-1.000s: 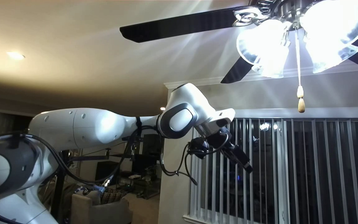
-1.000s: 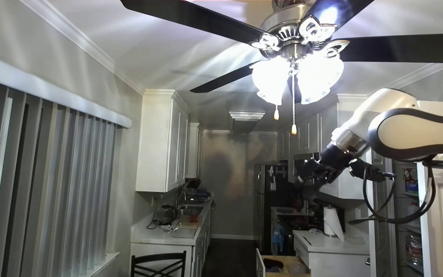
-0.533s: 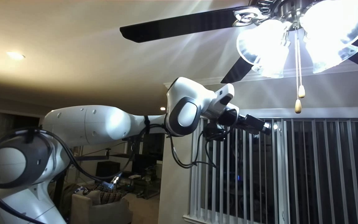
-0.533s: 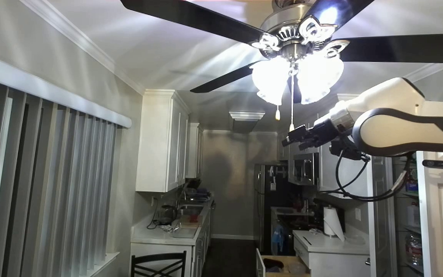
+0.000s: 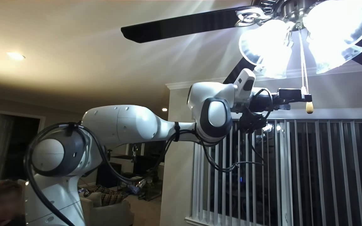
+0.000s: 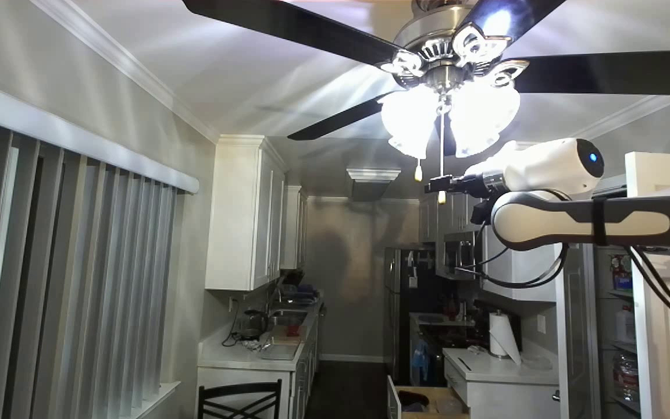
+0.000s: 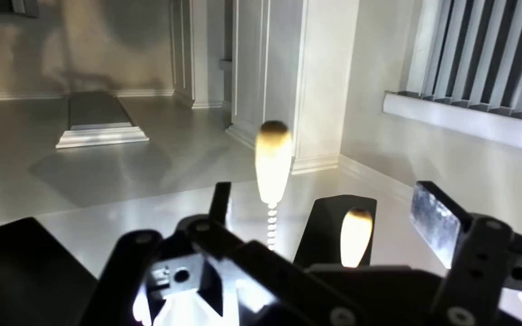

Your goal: Turn off the light on the ceiling fan

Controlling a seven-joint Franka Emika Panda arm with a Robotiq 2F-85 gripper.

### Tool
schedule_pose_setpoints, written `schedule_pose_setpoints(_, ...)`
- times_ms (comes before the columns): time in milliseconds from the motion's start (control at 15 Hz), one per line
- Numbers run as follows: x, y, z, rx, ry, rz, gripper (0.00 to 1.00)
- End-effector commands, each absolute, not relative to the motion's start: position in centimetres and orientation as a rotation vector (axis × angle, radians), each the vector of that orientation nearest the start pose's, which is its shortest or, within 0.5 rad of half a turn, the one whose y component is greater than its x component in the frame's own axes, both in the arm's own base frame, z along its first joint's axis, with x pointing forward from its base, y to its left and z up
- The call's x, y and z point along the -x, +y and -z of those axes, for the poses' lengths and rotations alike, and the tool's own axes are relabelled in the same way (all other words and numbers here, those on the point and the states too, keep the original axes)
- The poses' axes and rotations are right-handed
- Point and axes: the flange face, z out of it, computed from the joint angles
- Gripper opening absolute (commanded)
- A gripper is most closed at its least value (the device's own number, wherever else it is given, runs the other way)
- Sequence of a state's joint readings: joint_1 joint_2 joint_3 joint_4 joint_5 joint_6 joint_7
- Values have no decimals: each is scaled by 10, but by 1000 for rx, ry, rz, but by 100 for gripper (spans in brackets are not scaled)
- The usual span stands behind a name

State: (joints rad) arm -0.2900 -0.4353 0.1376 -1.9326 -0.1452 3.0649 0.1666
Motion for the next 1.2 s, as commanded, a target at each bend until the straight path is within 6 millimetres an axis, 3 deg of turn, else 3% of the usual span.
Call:
schedule_pose_setpoints(0,-433,-51,-866,2332,244,2413,100)
schedule_pose_setpoints(667,-446,-58,-867,2465,262,2286,100)
schedule_pose_setpoints(733,-446,-58,-868,2471,254,2275,75)
schedule_pose_setpoints(800,-447,-57,-869,2478,251,2266,73)
schedule_pose_setpoints(1133,-448,-48,-871,2489,225,2230,39)
